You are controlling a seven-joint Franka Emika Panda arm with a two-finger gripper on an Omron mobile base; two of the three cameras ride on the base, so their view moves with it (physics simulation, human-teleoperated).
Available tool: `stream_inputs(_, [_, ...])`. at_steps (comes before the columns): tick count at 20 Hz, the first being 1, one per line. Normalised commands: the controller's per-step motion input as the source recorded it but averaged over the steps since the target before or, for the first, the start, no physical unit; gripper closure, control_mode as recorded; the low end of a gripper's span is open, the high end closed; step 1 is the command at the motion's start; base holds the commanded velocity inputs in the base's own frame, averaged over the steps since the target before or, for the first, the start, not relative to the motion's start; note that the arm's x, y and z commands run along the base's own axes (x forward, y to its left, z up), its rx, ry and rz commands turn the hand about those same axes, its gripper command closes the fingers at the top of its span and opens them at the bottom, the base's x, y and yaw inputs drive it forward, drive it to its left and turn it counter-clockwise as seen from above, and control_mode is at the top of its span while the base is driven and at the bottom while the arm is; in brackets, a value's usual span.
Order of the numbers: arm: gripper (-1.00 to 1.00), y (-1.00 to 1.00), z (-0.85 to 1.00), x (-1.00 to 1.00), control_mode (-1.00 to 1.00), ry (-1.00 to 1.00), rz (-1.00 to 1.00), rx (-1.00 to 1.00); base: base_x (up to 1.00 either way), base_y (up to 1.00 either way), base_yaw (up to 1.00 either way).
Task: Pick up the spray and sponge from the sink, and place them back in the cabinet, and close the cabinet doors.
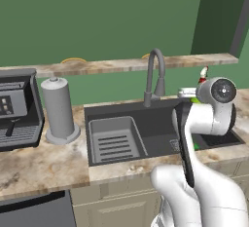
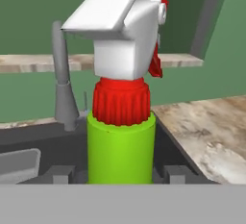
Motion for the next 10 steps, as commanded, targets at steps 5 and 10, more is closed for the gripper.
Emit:
stream_inputs(5, [1.00,0.25,0.04,-0.26,-1.00,0.00,0.17,0.00,0.00,0.00,0.00])
stream_inputs(10, [1.00,0.28,0.00,-0.18,-1.00,0.00,0.17,0.00,0.00,0.00,0.00])
